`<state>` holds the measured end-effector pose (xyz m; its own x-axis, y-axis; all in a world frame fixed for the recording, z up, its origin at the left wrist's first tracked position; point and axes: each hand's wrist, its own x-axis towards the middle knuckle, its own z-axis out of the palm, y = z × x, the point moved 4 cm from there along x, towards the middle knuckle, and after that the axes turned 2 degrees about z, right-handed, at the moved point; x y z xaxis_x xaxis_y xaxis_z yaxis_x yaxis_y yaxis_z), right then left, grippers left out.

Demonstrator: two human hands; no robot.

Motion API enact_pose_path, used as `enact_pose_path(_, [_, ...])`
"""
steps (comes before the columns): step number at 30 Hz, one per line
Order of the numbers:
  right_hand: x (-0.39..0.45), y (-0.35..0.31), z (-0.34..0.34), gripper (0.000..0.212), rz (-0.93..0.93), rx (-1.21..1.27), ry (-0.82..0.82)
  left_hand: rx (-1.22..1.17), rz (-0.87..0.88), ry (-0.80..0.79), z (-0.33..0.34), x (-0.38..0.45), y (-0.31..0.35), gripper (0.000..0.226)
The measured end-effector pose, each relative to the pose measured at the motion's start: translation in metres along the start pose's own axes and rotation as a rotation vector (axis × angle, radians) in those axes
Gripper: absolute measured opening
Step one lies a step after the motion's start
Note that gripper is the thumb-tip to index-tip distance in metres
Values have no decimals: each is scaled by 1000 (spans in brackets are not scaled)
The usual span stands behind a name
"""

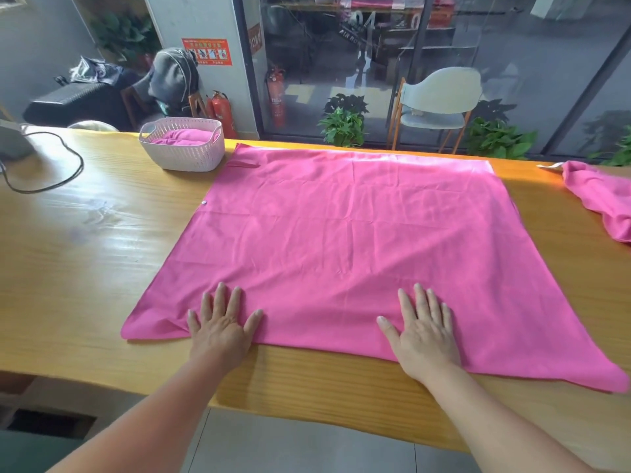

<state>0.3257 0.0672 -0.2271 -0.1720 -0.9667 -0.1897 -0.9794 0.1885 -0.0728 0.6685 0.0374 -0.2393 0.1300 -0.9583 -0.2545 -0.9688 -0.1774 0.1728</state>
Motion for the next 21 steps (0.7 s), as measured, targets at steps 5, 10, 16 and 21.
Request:
enact_pose_path(5, [10, -55, -14, 72, -168, 102, 63, -282, -121, 419, -28, -7, -26, 47])
enact_pose_path(10, [16, -99, -2, 66, -267, 99, -28, -490, -705, 473, -61, -15, -103, 54])
enact_pose_path(16, [15, -125, 2, 64, -324, 3, -24, -545, -625, 292, -59, -5, -140, 31])
enact_pose_path(21, [6, -174, 0, 79, -545, -30, 5, -769, -584, 392, -60, -6, -145, 19])
